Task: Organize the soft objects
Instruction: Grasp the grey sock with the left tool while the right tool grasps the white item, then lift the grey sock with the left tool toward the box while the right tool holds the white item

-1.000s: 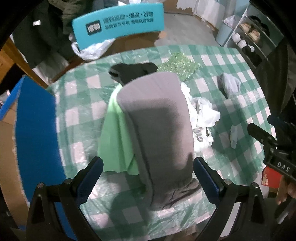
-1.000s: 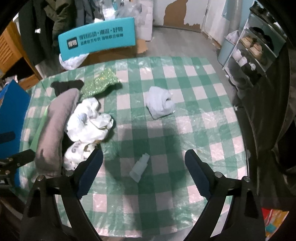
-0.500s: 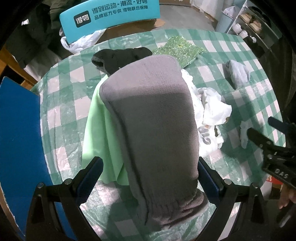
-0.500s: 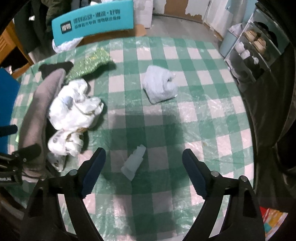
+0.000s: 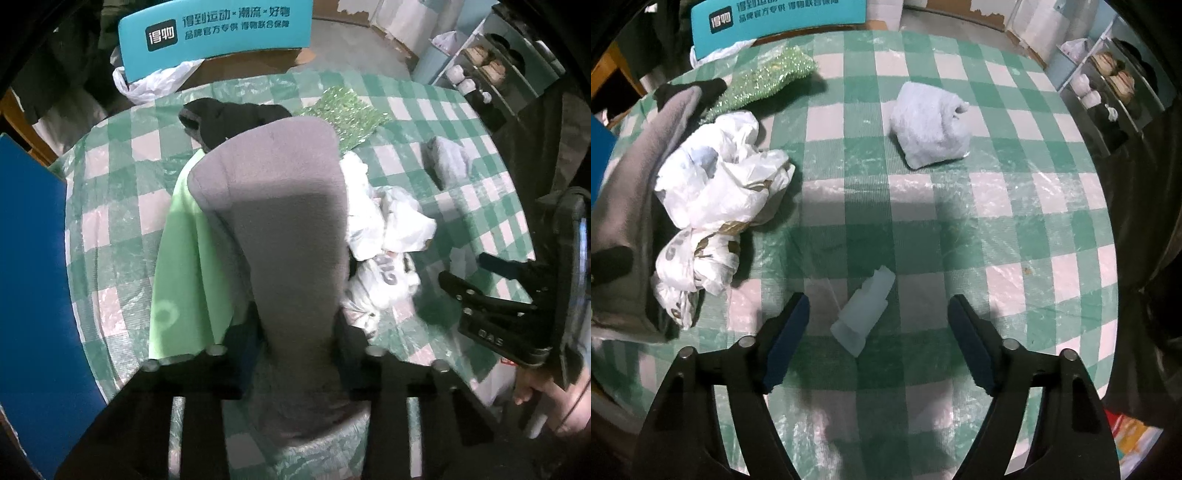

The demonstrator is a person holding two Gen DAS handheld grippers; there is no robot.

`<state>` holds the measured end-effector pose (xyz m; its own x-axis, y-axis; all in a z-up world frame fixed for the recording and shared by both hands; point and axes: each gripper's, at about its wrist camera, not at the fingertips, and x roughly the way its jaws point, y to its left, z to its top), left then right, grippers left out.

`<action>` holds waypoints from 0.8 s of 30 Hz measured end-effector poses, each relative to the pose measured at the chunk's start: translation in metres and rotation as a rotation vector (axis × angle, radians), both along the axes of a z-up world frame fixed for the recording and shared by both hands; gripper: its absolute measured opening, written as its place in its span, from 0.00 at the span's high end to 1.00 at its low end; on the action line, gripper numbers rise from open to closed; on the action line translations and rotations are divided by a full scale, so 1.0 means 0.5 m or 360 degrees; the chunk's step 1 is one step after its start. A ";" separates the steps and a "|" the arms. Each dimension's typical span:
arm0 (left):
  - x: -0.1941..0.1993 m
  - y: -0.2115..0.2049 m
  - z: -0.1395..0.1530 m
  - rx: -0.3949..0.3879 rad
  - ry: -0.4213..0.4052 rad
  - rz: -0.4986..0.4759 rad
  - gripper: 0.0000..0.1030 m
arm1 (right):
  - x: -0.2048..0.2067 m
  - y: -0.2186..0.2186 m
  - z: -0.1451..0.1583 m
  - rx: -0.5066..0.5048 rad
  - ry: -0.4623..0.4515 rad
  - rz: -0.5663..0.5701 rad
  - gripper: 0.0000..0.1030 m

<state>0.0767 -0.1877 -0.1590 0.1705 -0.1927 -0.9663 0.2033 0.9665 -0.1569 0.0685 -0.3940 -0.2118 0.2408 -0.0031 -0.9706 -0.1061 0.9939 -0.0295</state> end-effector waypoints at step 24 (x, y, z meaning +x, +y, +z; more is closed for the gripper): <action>-0.048 0.029 0.103 -0.0044 -0.0208 -0.0078 0.78 | 0.008 0.012 0.051 0.0086 -0.0034 0.0035 0.77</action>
